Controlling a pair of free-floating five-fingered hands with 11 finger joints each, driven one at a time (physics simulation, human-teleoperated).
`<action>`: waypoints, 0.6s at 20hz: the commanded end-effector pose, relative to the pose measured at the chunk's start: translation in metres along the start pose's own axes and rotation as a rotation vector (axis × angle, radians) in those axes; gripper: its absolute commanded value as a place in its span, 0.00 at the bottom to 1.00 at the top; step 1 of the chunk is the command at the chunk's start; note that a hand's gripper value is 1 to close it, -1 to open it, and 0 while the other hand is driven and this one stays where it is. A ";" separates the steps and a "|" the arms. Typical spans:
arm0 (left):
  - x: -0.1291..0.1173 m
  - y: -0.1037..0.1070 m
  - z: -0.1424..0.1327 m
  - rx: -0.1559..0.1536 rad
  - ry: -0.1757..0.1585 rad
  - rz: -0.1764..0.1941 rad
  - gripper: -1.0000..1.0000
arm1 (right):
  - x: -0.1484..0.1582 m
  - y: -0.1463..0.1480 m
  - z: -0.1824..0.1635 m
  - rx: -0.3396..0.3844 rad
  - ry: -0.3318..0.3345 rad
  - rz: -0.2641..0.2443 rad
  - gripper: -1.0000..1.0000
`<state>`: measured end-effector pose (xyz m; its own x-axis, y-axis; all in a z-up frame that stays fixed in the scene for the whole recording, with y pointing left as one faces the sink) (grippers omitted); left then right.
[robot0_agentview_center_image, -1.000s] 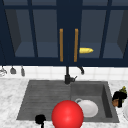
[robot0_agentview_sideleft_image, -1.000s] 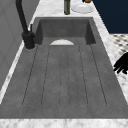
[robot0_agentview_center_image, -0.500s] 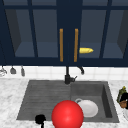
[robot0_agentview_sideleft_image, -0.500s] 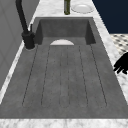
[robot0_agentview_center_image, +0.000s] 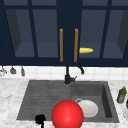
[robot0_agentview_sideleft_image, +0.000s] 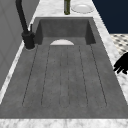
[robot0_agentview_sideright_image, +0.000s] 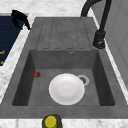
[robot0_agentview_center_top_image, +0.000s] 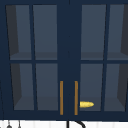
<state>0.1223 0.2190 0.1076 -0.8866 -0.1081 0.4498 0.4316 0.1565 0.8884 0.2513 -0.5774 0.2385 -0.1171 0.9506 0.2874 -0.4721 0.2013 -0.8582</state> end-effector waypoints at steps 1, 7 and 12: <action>0.000 0.000 0.000 0.000 0.000 0.000 0.50 | -0.028 0.003 -0.006 0.001 -0.026 -0.020 1.00; 0.000 0.000 0.000 0.000 0.000 0.000 0.50 | -0.074 0.029 -0.037 -0.004 -0.018 -0.015 1.00; 0.000 0.000 0.000 0.000 0.000 0.000 0.50 | -0.114 0.053 -0.056 -0.004 -0.034 -0.008 1.00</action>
<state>0.1223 0.2190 0.1076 -0.8866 -0.1081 0.4498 0.4316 0.1565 0.8884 0.2832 -0.6468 0.1591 -0.1216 0.9449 0.3039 -0.4685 0.2153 -0.8568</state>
